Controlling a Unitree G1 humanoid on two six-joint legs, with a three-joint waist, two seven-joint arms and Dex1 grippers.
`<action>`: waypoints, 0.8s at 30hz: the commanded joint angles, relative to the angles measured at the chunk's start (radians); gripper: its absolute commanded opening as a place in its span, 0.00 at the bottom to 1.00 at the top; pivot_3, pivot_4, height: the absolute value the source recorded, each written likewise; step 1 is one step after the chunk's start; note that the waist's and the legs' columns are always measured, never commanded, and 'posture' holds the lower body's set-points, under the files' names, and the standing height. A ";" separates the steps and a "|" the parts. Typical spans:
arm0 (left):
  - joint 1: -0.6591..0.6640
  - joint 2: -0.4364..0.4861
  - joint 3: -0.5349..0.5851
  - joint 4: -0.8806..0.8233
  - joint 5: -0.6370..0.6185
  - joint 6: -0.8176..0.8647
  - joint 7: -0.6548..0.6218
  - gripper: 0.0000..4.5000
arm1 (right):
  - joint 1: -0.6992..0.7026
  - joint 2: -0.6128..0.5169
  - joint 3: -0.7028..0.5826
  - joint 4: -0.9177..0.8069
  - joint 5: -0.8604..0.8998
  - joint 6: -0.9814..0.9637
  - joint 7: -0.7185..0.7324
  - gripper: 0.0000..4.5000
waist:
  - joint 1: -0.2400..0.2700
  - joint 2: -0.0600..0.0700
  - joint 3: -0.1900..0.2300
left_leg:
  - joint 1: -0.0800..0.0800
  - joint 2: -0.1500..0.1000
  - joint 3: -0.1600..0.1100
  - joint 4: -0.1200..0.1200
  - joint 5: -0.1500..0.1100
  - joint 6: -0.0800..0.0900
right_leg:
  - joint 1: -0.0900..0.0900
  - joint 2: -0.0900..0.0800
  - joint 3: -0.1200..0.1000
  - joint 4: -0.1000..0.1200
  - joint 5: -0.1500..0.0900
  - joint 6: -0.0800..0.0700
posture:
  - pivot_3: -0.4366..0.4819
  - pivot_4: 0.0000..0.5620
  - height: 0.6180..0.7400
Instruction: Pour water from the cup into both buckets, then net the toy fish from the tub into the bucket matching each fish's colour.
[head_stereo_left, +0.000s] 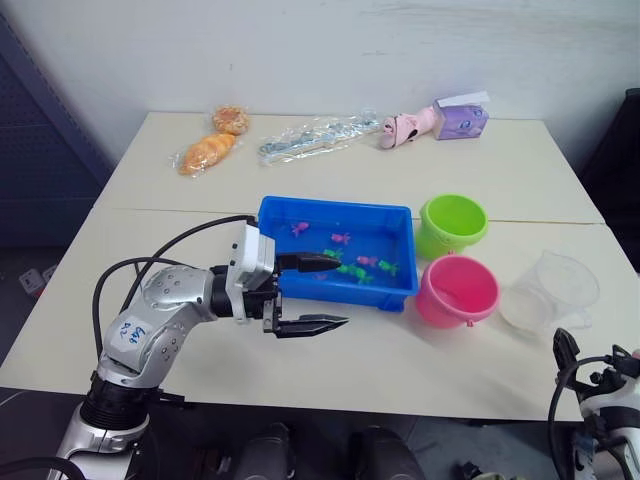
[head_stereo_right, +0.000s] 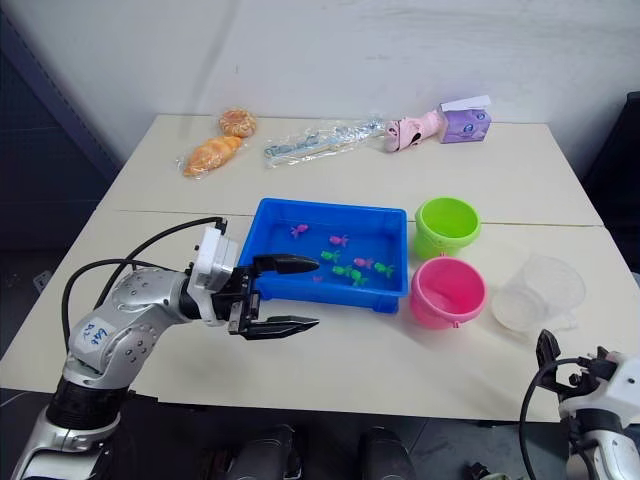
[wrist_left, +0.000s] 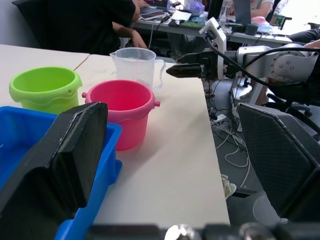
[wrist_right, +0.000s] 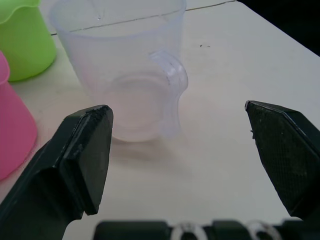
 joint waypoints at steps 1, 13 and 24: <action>0.010 -0.010 -0.004 -0.016 0.014 -0.025 -0.001 0.99 | -0.057 -0.045 -0.029 0.063 -0.015 0.015 -0.013 1.00 | 0.000 0.000 0.000 | 0.000 0.000 0.000 0.000 0.000 0.000 | 0.000 0.000 0.000 0.000 0.000 0.000 | 0.48 0.27 1.00; -0.001 -0.008 -0.004 0.004 0.045 -0.058 -0.018 0.99 | -0.182 -0.075 -0.045 0.221 -0.087 -0.004 -0.091 1.00 | -0.001 0.000 0.000 | 0.000 0.000 0.001 0.000 0.001 -0.002 | 0.000 0.000 0.000 0.000 0.000 0.000 | 0.48 0.27 1.00; -0.022 -0.049 -0.017 0.028 0.074 -0.084 -0.013 0.99 | -0.307 -0.078 -0.055 0.333 -0.110 -0.047 -0.162 1.00 | 0.000 0.000 0.000 | 0.000 0.000 0.001 0.000 0.002 -0.002 | 0.000 0.000 0.000 0.000 0.000 0.000 | 0.48 0.27 1.00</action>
